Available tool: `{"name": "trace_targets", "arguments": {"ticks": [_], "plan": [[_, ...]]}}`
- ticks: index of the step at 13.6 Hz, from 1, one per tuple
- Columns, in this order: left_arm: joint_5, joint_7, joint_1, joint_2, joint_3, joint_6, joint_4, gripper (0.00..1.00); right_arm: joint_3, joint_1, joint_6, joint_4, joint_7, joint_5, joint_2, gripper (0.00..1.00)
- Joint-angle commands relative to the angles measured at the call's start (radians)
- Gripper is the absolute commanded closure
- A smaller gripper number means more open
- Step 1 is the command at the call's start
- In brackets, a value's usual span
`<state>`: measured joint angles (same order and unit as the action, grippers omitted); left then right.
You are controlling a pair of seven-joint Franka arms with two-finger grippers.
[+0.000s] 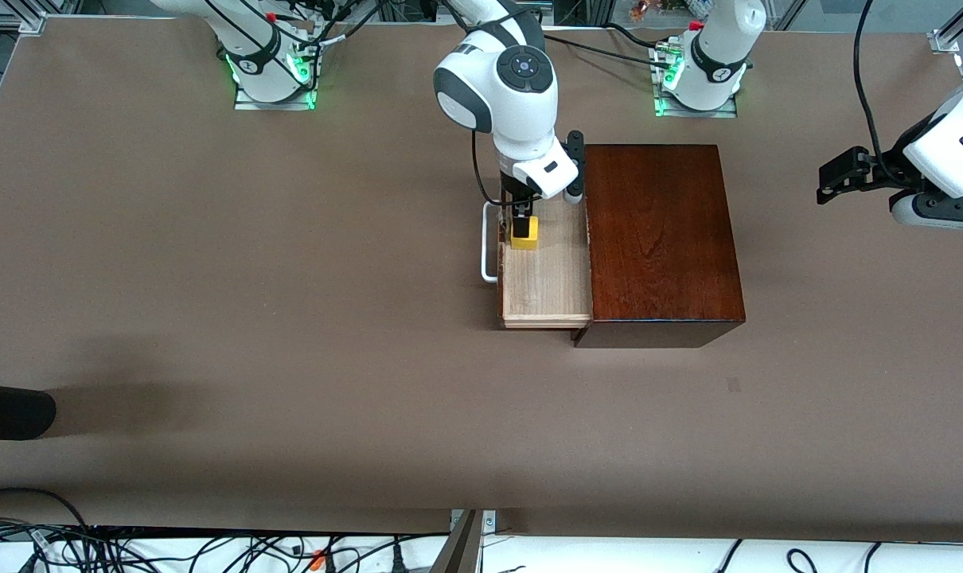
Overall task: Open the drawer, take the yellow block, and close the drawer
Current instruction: 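Lower the right gripper into the drawer and grasp the yellow cube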
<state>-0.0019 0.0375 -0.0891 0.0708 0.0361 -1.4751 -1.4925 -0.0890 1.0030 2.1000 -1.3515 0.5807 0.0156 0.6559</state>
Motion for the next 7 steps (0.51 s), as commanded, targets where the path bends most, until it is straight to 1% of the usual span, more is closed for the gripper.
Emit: {"name": "trace_targets", "arguments": {"ticks": [1, 4, 7], "plan": [[0.017, 0.021, 0.009, -0.022, -0.012, -0.007, -0.009, 0.0, -0.001, 0.002, 0.017, 0.035, 0.018, -0.034, 0.034, 0.0], [0.016, 0.008, 0.011, -0.013, -0.009, -0.01, -0.009, 0.0, -0.001, 0.006, 0.023, 0.035, 0.016, -0.046, 0.054, 0.0], [0.014, 0.008, 0.012, -0.013, -0.008, -0.01, -0.008, 0.0, -0.003, 0.009, 0.035, 0.035, 0.014, -0.048, 0.06, 0.02]]}}
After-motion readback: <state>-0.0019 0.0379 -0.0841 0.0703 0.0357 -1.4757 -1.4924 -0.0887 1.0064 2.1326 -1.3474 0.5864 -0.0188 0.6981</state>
